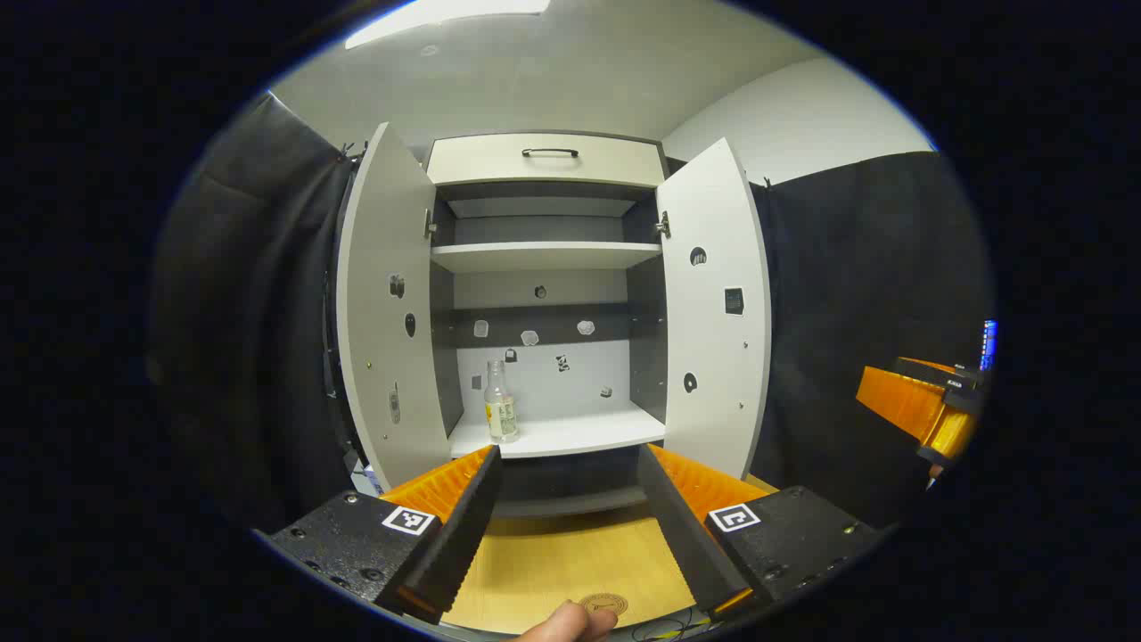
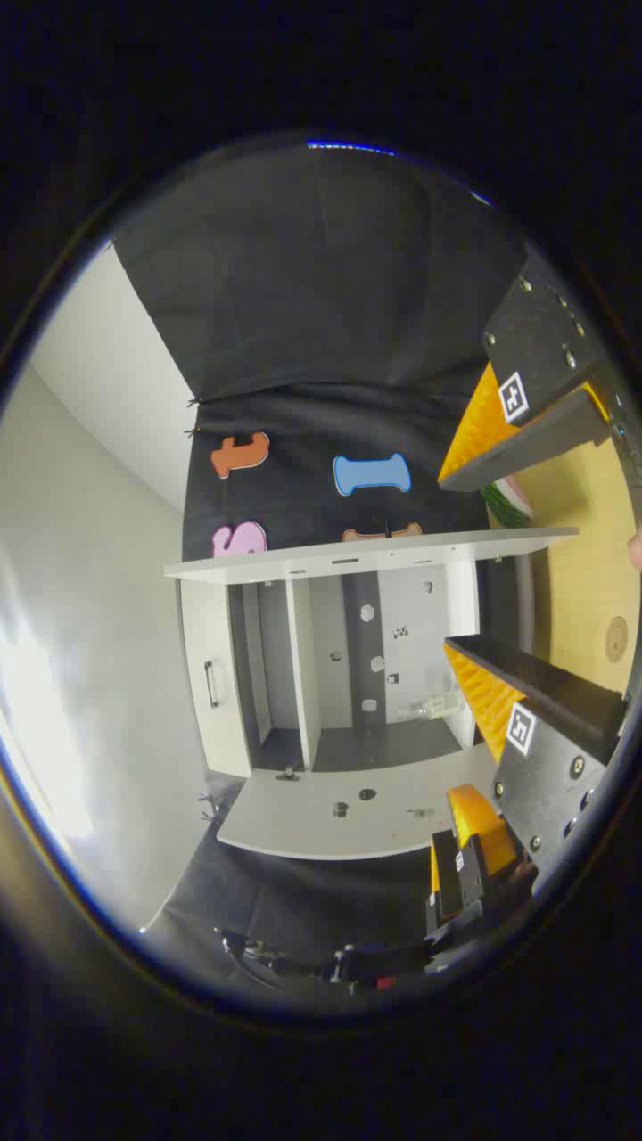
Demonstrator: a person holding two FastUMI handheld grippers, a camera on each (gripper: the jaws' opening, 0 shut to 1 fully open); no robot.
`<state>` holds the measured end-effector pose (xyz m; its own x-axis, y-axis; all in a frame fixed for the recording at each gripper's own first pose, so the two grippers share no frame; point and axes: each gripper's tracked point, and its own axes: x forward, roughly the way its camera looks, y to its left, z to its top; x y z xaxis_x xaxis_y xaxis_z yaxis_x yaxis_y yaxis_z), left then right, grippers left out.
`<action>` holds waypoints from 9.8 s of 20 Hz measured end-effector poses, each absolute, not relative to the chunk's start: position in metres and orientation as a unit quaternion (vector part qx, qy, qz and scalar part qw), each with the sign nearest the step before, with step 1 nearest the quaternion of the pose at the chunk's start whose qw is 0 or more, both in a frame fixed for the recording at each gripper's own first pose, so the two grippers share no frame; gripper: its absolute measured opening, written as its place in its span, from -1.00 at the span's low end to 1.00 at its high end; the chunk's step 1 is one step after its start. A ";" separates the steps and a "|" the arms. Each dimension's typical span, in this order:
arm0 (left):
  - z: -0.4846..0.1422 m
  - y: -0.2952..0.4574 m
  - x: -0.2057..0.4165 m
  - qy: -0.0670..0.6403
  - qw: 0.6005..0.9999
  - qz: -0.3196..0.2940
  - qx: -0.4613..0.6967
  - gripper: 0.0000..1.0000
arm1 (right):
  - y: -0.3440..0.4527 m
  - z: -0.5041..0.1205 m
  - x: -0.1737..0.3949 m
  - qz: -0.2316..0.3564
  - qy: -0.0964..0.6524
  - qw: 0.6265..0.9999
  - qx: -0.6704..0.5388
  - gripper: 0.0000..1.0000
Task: Grasp the bottle in the cabinet with the left hand and place it on the coaster, then close the right door with the right hand and the left door with the left hand.
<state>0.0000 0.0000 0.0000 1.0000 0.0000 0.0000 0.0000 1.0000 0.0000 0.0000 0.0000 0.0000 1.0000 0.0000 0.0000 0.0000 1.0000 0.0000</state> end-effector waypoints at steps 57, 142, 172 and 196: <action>-0.127 0.168 0.419 0.079 0.989 0.123 -0.004 0.57 | -0.026 -0.015 0.050 -0.109 -0.028 0.994 -0.016 0.96; -0.304 -0.043 0.035 0.045 0.973 -0.215 0.074 0.96 | -0.089 -0.116 -0.008 -0.093 0.057 0.993 0.049 0.97; 0.006 0.075 0.028 -0.092 0.984 -0.139 0.068 0.95 | -0.147 -0.003 0.296 -0.054 0.056 0.997 -0.027 0.96; -0.053 0.229 -0.005 -0.002 0.999 0.033 -0.023 0.96 | -0.022 -0.050 0.299 0.043 0.075 0.996 -0.028 0.85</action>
